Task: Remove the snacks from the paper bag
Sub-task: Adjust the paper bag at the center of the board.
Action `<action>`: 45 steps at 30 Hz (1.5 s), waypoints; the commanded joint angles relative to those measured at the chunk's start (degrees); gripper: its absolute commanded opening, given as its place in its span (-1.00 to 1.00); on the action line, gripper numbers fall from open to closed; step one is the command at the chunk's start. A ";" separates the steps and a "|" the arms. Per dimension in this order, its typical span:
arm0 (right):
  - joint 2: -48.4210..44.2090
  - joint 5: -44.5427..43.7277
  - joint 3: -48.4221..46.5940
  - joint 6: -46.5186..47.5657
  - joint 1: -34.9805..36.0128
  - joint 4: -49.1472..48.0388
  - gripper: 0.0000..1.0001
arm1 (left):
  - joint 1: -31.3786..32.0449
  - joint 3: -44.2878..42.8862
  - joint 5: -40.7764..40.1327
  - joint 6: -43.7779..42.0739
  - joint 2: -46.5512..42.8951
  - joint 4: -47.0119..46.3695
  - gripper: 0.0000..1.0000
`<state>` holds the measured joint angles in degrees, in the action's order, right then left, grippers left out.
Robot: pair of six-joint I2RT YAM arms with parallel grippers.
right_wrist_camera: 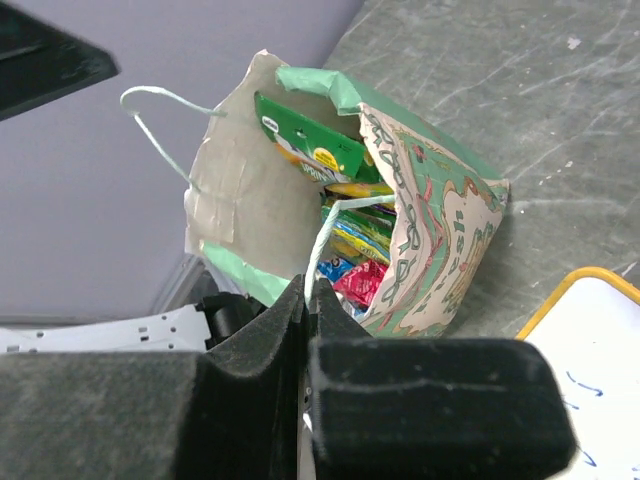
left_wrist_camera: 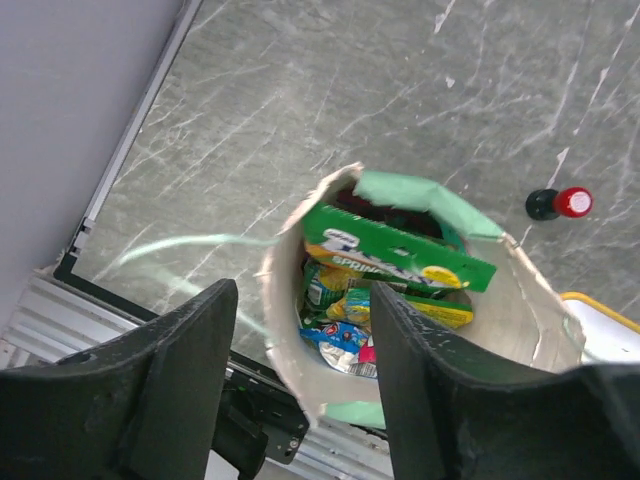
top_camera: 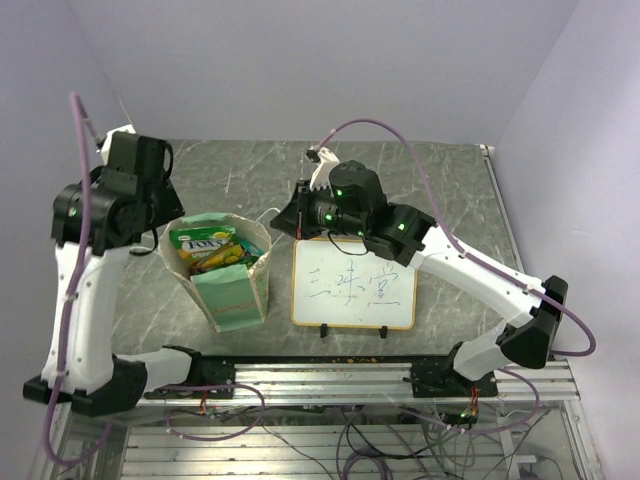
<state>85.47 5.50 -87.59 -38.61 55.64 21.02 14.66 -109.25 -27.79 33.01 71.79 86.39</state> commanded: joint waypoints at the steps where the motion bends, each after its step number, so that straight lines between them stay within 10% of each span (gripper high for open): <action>1: -3.96 -4.53 0.92 -1.76 0.12 -4.68 -1.00 | -0.55 1.89 -2.92 2.20 -5.50 -0.61 0.41; 16: -4.51 -3.39 2.63 -0.86 0.09 -5.49 -1.00 | -0.59 19.03 -6.49 17.80 -20.72 -0.65 0.37; 45: -7.86 2.29 5.45 1.79 0.00 -1.59 -1.00 | -0.59 33.61 -20.52 25.15 -13.11 -7.36 -0.06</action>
<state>80.68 6.07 -81.89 -37.45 55.72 20.10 14.48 -77.06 -43.79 57.74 57.30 81.84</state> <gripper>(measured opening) 0.009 0.501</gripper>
